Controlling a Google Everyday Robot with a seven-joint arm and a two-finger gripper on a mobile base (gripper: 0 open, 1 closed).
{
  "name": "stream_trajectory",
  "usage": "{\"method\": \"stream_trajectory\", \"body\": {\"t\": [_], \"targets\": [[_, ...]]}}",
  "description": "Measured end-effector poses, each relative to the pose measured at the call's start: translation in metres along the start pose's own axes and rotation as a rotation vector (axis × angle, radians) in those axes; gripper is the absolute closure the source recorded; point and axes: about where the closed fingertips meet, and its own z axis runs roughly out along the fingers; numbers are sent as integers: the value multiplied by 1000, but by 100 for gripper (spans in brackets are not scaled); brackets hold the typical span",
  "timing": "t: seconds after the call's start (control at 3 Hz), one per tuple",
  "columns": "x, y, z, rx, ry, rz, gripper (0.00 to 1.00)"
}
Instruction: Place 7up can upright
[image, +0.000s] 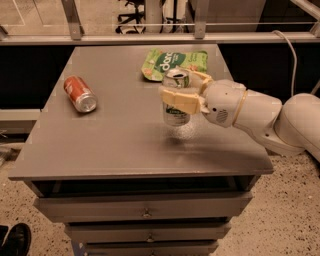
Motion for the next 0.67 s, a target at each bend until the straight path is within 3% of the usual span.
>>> {"method": "stream_trajectory", "body": {"t": [0.67], "targets": [[19,10,13,-29,-62,-34,99]]}}
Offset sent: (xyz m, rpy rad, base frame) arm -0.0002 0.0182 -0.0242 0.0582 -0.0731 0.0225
